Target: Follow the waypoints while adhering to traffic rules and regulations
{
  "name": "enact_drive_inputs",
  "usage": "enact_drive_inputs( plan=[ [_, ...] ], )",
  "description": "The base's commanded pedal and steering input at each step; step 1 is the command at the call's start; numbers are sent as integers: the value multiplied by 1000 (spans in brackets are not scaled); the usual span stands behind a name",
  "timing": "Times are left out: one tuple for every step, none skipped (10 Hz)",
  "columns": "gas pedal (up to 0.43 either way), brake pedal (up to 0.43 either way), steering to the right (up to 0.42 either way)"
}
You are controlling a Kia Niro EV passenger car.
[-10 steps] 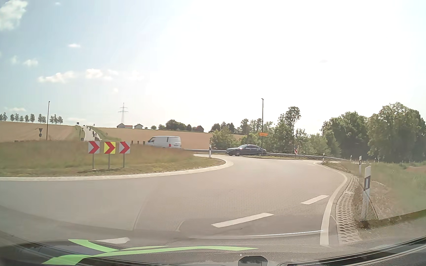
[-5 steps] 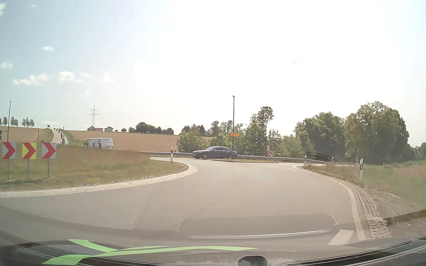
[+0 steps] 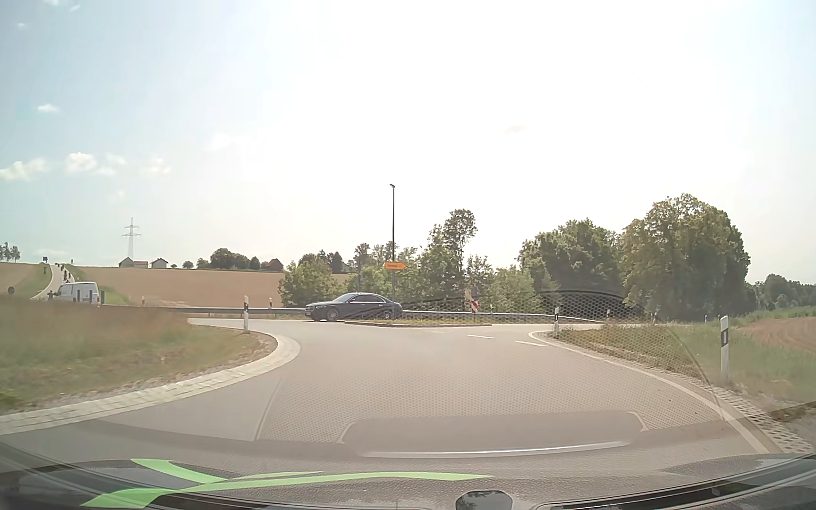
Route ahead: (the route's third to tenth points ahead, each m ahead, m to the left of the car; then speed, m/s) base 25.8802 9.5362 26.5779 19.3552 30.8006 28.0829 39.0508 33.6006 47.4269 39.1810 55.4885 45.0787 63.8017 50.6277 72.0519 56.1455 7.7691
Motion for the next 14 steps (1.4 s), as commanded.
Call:
enact_drive_inputs(
  plan=[
    [20, 0, 40],
    [20, 0, 18],
    [20, 0, 0],
    [20, 0, -23],
    [20, 0, -50],
    [20, 0, -67],
    [28, 0, -83],
    [59, 0, -101],
    [67, 0, -115],
    [79, 0, -127],
    [79, 0, -143],
    [79, 0, -159],
    [79, 0, -170],
    [98, 0, -184]
  ],
)
